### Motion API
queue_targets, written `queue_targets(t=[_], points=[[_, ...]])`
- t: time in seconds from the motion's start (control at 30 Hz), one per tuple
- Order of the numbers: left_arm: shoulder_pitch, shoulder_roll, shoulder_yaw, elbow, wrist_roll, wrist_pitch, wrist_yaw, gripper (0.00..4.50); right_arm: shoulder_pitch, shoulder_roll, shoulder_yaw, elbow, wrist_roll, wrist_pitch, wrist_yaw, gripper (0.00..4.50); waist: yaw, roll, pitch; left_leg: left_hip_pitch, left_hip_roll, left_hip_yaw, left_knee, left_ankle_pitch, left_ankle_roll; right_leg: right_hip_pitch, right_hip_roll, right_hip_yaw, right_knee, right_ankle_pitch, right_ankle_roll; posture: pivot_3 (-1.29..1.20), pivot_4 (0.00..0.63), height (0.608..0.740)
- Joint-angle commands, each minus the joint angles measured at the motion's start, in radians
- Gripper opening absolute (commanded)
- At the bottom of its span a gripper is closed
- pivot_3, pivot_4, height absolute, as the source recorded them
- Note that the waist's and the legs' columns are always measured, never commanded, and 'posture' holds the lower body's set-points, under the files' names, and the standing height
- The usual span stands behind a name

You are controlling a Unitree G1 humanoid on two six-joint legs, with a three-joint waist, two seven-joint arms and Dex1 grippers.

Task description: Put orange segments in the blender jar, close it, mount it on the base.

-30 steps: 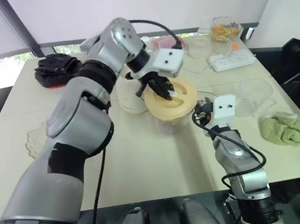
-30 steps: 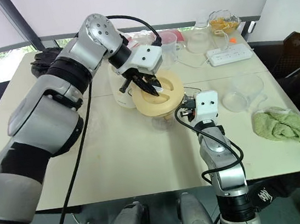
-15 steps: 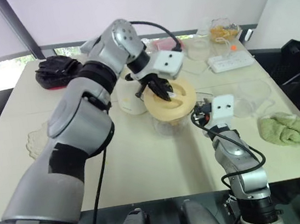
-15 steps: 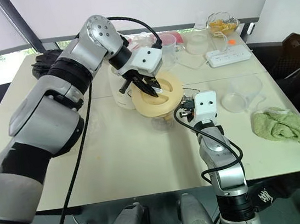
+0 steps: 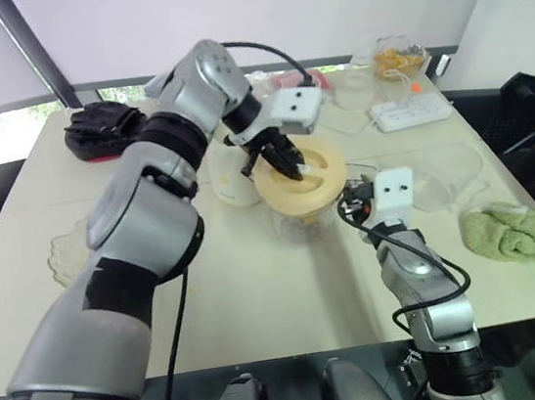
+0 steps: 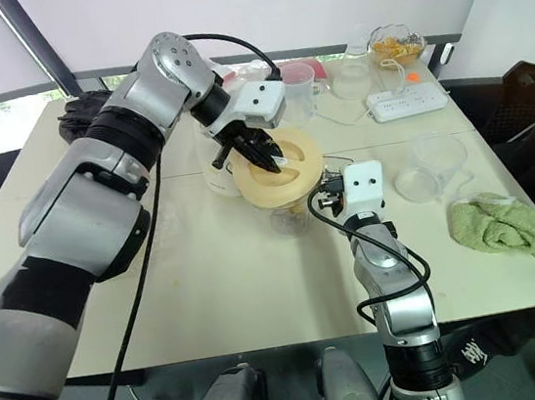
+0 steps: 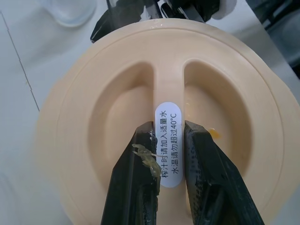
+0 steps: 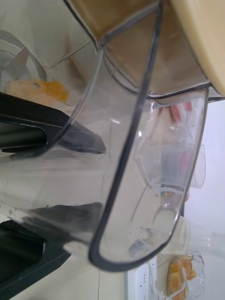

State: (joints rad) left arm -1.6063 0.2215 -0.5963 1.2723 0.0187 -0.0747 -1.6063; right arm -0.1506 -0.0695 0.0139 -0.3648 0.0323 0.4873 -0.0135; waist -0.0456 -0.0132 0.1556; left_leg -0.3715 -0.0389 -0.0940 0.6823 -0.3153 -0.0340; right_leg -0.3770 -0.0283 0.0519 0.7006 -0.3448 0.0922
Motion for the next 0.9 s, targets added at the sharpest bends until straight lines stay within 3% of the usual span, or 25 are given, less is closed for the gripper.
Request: queue_targets(t=[0.03, 0.6, 0.9], points=[[0.085, 0.007, -0.033, 0.068, 0.136, 0.123, 0.041, 0.25, -0.017, -0.007, -0.022, -0.057, 0.015, -0.032, 0.017, 1.02, 0.0, 0.0, 0.0, 0.0, 0.0, 0.0, 0.0, 0.0, 0.0, 0.0, 0.0, 0.0, 0.0, 0.0, 0.0, 0.0, 0.15, 0.74], [0.031, -0.071, 0.085, 0.03, 0.182, 0.495, 0.086, 0.25, -0.04, -0.011, -0.019, -0.026, 0.014, -0.044, 0.028, 1.02, 0.002, 0.0, 0.0, 0.0, 0.0, 0.0, 0.0, 0.0, 0.0, 0.0, -0.001, 0.0, -0.001, 0.0, 0.0, 0.0, 0.15, 0.74], [0.047, -0.058, 0.107, -0.012, 0.211, 0.529, 0.116, 0.25, -0.062, -0.019, -0.02, -0.003, 0.013, -0.052, 0.045, 1.02, 0.001, 0.0, 0.0, -0.001, 0.0, 0.0, -0.001, 0.0, 0.0, -0.001, -0.001, 0.0, -0.001, 0.0, 0.0, 0.0, 0.15, 0.74]])
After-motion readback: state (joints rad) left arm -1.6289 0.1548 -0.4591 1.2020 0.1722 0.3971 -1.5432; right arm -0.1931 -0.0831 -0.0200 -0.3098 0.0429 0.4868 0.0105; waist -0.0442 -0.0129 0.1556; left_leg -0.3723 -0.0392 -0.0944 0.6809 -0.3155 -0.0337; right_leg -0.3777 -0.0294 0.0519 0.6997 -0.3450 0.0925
